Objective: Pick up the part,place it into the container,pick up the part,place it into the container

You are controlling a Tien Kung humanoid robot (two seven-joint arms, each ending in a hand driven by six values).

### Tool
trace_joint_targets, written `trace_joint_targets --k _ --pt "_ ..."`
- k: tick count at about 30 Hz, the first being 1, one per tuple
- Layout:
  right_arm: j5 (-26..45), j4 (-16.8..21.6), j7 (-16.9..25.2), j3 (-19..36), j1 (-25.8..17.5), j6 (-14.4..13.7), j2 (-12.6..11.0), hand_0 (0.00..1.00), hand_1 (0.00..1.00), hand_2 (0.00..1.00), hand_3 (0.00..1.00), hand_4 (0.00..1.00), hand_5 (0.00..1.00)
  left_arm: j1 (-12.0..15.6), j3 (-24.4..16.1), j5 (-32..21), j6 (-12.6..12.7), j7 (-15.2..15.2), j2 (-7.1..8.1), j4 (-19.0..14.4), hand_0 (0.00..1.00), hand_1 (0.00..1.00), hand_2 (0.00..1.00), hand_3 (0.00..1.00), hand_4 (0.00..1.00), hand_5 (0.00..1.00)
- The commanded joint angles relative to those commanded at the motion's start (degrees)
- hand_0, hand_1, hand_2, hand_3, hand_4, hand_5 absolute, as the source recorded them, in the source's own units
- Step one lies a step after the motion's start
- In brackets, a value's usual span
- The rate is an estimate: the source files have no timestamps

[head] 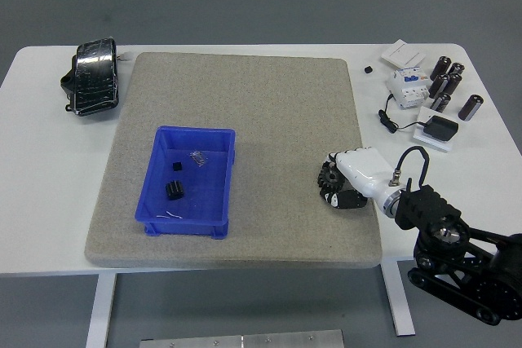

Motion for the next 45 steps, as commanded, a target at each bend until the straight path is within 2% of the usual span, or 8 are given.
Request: trace_joint_targets --k 5,6,12,22,31,41,42,45 --pt "0.50 0.33 0.82 -0.14 -0.04 -1.53 -0.09 0.312 0.530 0.555 0.673 0.658 0.366 -0.03 0.06 -0.09 0.03 -0.05 0.00 -0.01 0.686 0.670 0.646 0.573 0.710 0.276" --pt "0.66 0.31 1.10 -0.23 -0.03 -1.96 -0.06 0.294 0.500 0.504 0.660 0.517 0.183 -0.02 0.02 -0.04 0.04 -0.03 0.00 -0.02 0.686 0.670 0.645 0.573 0.709 0.275" --pt "1.31 -0.57 2.39 -0.99 0.17 -4.15 0.30 0.288 0.487 0.455 0.599 0.600 0.101 0.00 -0.01 0.00 0.11 -0.11 0.03 -0.03 0.686 0.670 0.646 0.573 0.709 0.277" --pt "1.72 0.20 2.99 -2.60 2.11 -5.86 1.32 0.290 0.486 0.447 0.595 0.600 0.064 0.05 -0.15 -0.01 0.23 -0.13 -0.04 -0.07 0.686 0.670 0.646 0.573 0.709 0.277" --pt "1.50 5.21 1.99 -6.95 10.34 -6.33 9.88 0.287 0.491 0.442 0.604 0.616 0.051 0.11 -1.19 1.45 0.14 0.43 -0.03 -0.16 0.686 0.670 0.647 0.573 0.711 0.283" --pt "0.42 0.58 1.17 -14.48 17.15 -4.81 21.00 0.298 0.514 0.491 0.633 0.620 0.045 0.09 -1.77 2.48 0.00 0.91 0.09 -0.25 0.686 0.670 0.647 0.573 0.713 0.286" --pt "0.45 0.09 1.10 -14.92 17.47 -4.59 21.47 0.498 0.688 0.678 0.664 0.526 0.295 0.11 -1.85 2.58 0.00 0.96 0.09 -0.26 0.686 0.670 0.647 0.573 0.713 0.286" --pt "0.61 -1.38 0.79 -15.87 18.21 -3.74 22.59 0.498 0.688 0.678 0.664 0.526 0.295 0.10 -2.00 2.79 -0.03 1.05 0.09 -0.28 0.686 0.670 0.647 0.573 0.713 0.286"
